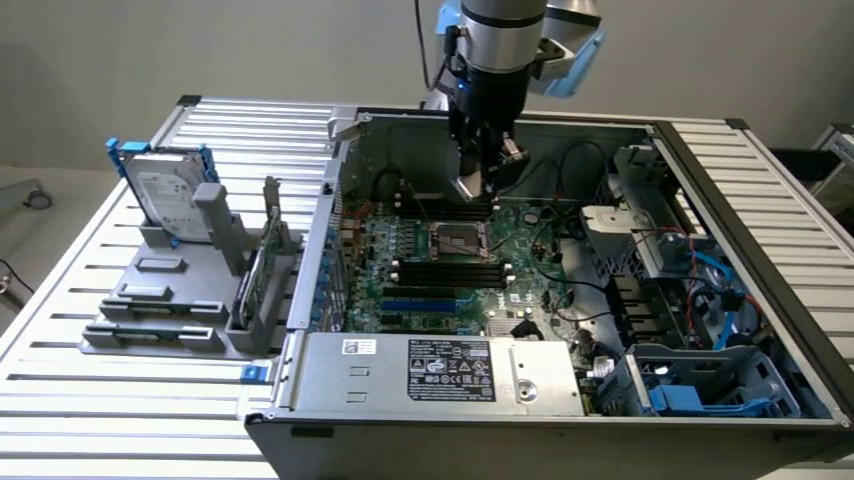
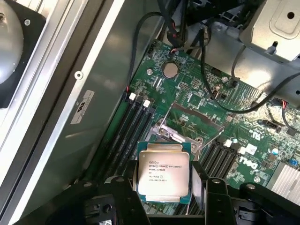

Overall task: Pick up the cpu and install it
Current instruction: 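Place the cpu into insertion slot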

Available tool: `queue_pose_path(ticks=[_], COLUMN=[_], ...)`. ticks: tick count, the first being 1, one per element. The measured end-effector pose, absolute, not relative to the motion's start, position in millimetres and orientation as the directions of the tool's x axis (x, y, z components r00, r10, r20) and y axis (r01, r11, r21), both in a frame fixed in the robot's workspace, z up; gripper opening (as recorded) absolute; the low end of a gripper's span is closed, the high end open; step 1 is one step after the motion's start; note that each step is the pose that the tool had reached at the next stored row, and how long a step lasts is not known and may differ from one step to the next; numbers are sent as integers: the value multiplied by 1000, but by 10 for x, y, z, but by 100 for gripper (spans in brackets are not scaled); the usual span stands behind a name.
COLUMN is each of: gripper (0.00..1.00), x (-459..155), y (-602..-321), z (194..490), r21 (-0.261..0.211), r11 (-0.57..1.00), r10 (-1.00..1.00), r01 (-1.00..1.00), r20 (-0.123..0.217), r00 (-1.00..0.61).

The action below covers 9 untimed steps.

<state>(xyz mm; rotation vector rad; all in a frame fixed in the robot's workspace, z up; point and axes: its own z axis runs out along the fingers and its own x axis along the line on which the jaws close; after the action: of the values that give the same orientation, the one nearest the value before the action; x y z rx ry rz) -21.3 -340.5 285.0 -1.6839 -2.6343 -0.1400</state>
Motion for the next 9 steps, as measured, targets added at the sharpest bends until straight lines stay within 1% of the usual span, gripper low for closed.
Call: queue_pose_path(ticks=[9], gripper=[55], x=[-216], y=[-3405], z=[2838], r21=[53], r11=[328], r10=[942], r01=[943], r20=[64], r00=[-331])
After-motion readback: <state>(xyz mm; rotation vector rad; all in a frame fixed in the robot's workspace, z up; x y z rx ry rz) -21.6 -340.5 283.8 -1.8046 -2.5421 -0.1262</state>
